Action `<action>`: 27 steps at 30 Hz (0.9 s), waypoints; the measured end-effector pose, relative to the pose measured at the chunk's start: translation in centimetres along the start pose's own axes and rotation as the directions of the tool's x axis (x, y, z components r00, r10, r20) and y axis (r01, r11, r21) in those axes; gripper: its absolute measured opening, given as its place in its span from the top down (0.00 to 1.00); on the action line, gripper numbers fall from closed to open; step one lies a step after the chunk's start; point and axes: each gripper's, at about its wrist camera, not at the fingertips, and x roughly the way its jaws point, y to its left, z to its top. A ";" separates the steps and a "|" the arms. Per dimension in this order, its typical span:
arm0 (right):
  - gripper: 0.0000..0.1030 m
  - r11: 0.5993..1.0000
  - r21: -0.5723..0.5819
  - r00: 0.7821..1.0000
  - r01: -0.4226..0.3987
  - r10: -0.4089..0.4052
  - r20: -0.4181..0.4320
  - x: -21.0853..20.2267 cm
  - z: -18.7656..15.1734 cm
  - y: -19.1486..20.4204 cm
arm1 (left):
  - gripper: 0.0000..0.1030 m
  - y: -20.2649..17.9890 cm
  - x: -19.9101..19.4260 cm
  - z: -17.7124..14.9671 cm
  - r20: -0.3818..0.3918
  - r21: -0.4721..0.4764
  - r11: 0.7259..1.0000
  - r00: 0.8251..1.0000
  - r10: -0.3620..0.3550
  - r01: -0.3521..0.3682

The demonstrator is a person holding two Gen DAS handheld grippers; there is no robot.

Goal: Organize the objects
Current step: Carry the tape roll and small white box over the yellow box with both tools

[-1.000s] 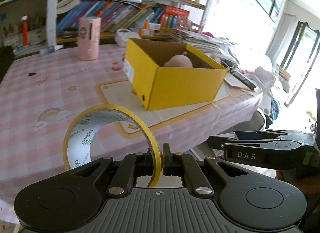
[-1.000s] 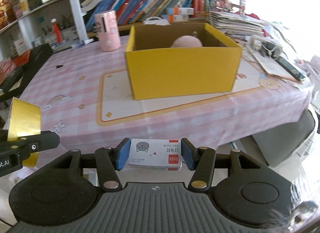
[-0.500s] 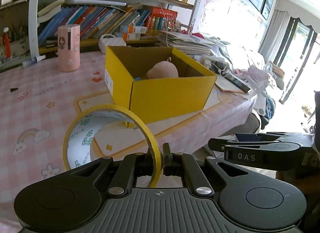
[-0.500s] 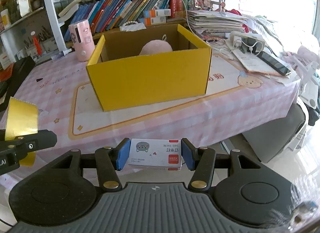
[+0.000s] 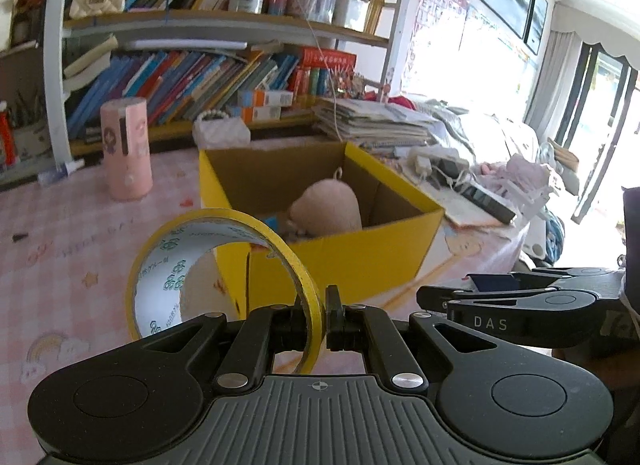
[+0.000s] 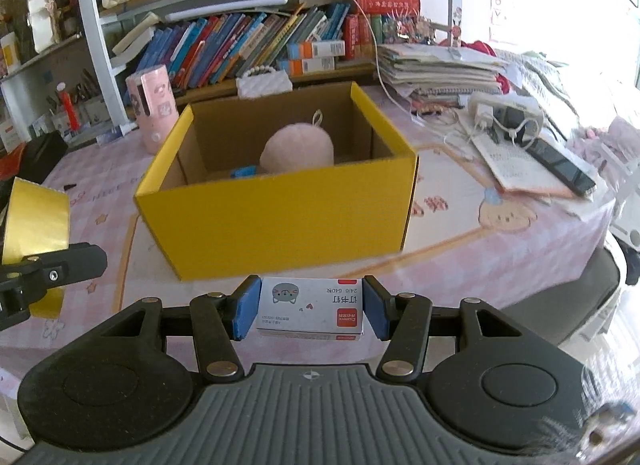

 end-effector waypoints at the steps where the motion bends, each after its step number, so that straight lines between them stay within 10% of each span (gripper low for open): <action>1: 0.50 1.000 -0.004 1.000 -0.003 0.003 0.007 0.2 0.5 -0.2 | 0.95 -0.1 0.3 0.2 0.003 0.003 1.000 1.000 0.001 -0.001; 17: 0.50 0.990 -0.124 0.989 -0.062 0.077 0.122 5.1 7.6 -2.8 | 0.94 -1.7 6.7 6.2 0.053 0.031 0.999 0.998 0.039 -0.041; 27: 0.50 0.956 -0.250 0.985 -0.154 0.168 0.038 11.2 9.6 -2.5 | 0.94 -1.3 12.9 7.8 -0.032 -0.059 0.998 0.999 0.027 -0.029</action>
